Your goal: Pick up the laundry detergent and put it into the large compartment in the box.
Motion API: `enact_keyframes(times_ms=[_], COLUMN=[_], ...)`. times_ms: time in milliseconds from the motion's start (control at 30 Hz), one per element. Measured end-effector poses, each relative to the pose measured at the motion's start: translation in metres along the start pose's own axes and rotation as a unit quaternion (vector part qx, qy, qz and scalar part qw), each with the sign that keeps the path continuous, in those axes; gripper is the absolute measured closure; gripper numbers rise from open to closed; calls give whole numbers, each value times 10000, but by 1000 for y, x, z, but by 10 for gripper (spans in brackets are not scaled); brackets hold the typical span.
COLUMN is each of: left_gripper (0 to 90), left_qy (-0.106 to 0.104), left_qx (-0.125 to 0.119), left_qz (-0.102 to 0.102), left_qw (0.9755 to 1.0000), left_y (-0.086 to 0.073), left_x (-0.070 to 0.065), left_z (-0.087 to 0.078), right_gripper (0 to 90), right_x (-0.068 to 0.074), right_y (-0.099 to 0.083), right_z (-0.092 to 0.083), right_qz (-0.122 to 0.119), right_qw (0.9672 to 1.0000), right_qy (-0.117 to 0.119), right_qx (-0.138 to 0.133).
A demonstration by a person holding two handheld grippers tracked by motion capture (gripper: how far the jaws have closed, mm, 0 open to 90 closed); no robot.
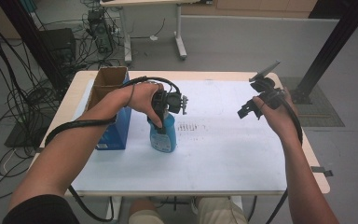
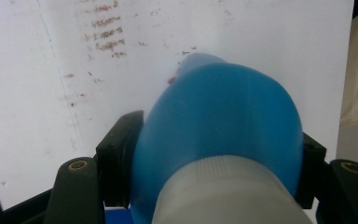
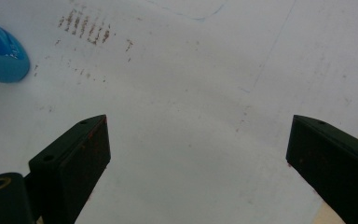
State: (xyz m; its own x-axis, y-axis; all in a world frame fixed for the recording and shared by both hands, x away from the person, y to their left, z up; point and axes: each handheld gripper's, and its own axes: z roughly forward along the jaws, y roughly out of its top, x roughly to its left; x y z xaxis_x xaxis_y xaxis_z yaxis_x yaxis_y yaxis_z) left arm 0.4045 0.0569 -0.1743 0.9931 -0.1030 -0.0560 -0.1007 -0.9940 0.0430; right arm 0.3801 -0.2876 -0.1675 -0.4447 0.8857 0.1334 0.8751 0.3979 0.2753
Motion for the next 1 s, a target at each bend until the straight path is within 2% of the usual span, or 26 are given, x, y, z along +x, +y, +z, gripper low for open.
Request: enact_keyframes(times_ms=[1000], left_gripper=[353], left_qy=[-8], left_qx=[37], left_qz=[-38], left_qw=[10000], left_y=[2], left_x=[1], left_z=[0], right_gripper=[64], right_x=[2], right_y=[2], right_z=[1], right_qz=[-43], right_qw=[10000], right_qy=[-8], right_qx=[11])
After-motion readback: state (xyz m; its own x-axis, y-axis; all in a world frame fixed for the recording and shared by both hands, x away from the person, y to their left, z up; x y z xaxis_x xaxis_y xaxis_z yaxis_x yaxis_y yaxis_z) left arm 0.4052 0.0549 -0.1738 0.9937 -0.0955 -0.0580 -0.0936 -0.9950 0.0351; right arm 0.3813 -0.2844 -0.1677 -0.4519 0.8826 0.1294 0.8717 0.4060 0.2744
